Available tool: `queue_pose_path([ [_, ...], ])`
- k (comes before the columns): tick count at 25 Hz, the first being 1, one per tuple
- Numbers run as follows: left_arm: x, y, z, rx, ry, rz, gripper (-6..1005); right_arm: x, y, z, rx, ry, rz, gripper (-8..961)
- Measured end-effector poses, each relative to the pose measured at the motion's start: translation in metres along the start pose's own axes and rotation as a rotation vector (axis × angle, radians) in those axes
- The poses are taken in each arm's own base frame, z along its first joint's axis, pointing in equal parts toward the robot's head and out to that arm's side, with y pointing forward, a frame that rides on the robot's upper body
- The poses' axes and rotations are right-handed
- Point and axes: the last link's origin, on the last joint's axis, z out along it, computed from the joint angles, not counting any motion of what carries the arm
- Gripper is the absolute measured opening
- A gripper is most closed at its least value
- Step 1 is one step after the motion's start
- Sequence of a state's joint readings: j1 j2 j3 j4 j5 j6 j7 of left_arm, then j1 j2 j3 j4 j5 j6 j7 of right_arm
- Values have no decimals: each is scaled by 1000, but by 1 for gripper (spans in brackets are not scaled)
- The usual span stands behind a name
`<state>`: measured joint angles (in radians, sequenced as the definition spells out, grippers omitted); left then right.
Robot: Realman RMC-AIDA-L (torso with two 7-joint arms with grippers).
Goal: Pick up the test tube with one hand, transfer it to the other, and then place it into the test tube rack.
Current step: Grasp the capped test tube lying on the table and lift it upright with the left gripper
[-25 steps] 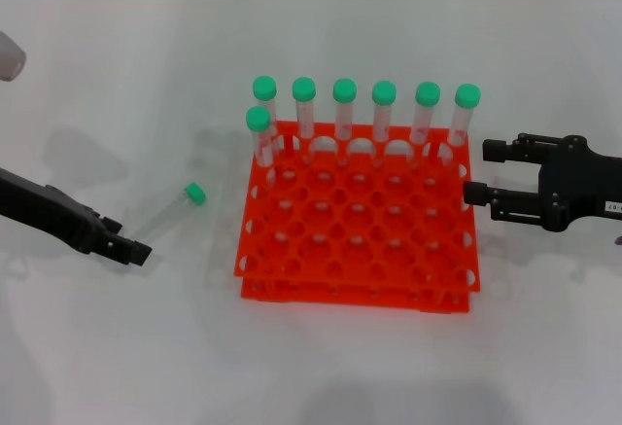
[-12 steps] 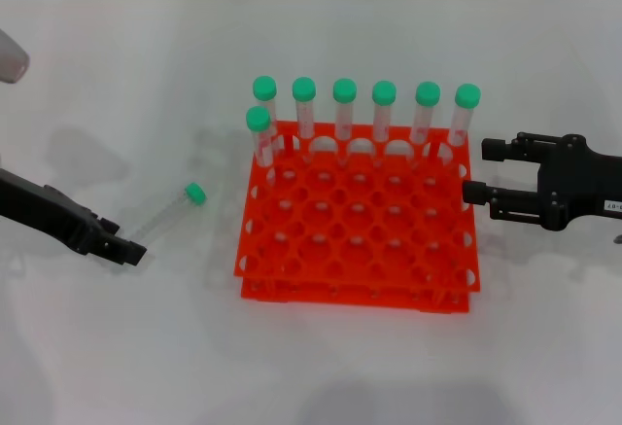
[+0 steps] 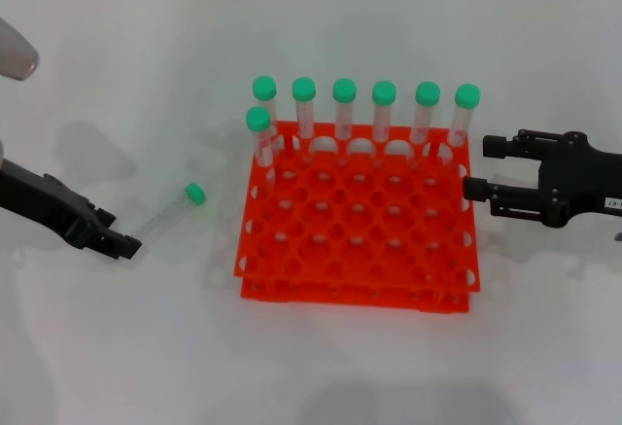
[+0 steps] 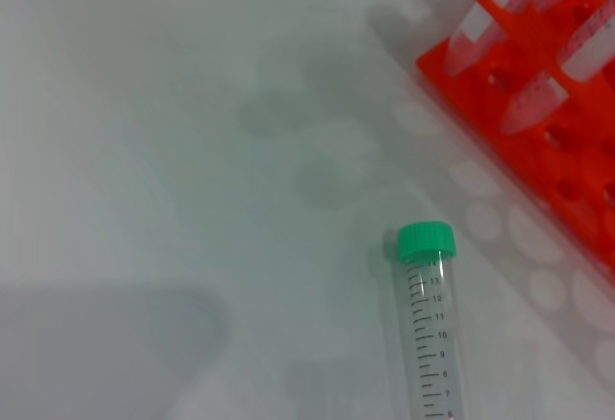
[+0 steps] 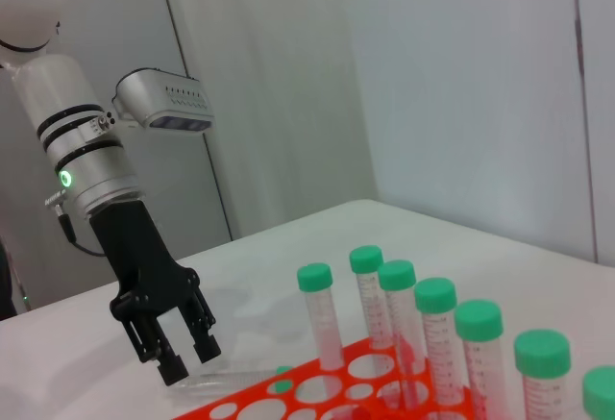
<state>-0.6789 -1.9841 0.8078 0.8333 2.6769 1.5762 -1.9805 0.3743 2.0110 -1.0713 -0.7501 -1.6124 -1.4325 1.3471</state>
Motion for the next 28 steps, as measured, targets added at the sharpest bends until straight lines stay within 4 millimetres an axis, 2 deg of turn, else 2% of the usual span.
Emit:
queue_pose_path([
  [16, 7, 1, 4, 23, -55, 39, 601, -1, -1, 0, 8, -4, -1, 676],
  [28, 10, 3, 7, 24, -59, 31, 510, -1, -1, 0, 9, -4, -2, 676],
])
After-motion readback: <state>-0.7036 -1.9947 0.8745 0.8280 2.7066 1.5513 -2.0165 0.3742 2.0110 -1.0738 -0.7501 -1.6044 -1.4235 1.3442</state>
